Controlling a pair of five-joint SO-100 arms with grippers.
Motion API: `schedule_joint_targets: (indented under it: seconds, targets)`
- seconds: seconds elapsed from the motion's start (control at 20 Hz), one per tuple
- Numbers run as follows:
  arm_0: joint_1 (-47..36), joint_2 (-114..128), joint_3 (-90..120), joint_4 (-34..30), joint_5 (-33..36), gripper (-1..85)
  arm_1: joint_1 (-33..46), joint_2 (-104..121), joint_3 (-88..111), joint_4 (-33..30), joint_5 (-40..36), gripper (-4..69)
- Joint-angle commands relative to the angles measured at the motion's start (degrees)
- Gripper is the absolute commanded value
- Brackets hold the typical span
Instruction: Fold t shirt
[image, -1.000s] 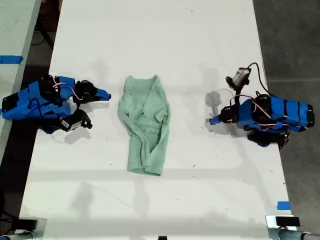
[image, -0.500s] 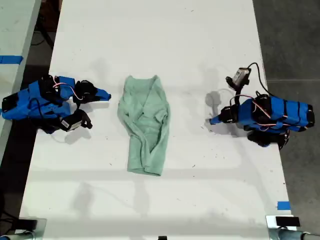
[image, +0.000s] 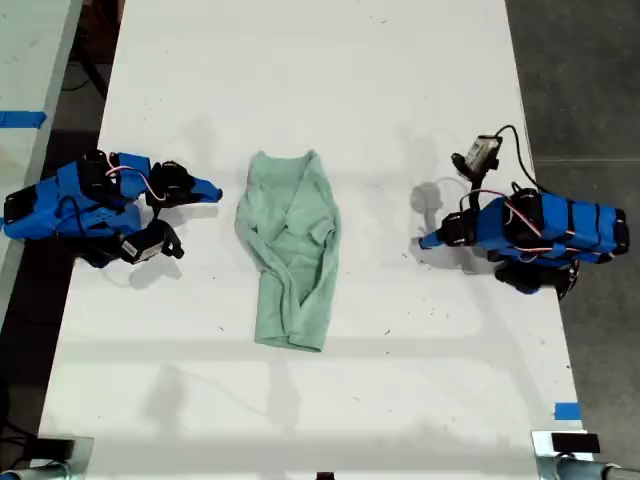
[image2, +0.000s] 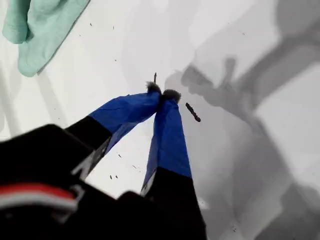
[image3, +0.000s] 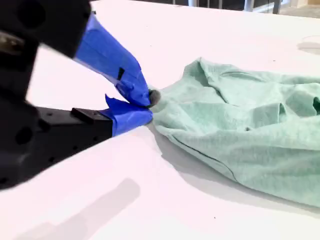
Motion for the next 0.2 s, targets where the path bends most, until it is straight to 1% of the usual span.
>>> schedule_joint_targets:
  seconds: [0.0, 0.15]
  targets:
    - [0.35, 0.35, 2.20, -0.18, 0.44, -0.3, -0.09, 0.62, 3.25, 0.18, -0.70, 1.2]
    - [0.26, 0.35, 2.20, -0.18, 0.53, -0.3, -0.26, 0.62, 3.25, 0.18, -0.62, 1.2]
